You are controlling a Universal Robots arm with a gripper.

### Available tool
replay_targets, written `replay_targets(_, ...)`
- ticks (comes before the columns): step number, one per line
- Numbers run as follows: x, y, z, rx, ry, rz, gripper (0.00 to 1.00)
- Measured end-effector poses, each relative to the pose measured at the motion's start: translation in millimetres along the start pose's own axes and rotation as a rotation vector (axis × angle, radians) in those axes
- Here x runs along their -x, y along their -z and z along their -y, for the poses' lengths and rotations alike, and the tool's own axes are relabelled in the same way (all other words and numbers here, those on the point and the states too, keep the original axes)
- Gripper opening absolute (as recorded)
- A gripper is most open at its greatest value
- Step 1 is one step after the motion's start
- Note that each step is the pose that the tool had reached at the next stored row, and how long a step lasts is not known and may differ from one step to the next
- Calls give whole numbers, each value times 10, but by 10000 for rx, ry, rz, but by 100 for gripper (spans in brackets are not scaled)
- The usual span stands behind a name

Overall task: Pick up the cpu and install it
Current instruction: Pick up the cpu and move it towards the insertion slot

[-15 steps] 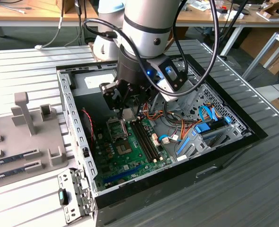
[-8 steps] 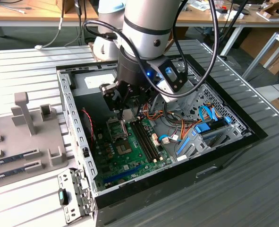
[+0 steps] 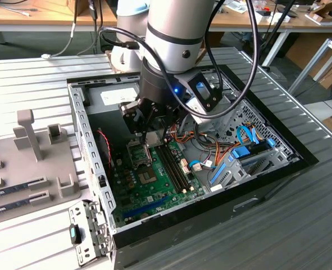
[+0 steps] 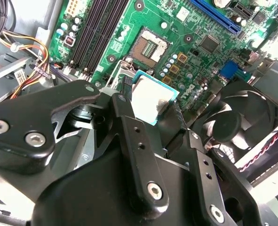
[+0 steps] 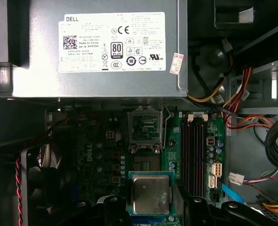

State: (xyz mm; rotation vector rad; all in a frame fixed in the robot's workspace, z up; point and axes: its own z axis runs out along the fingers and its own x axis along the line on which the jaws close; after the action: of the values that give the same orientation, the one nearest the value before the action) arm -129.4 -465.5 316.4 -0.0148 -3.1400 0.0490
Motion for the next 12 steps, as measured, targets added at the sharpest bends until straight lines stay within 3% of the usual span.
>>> replay_targets(12, 3, -65, 10, -61, 0, 0, 47)
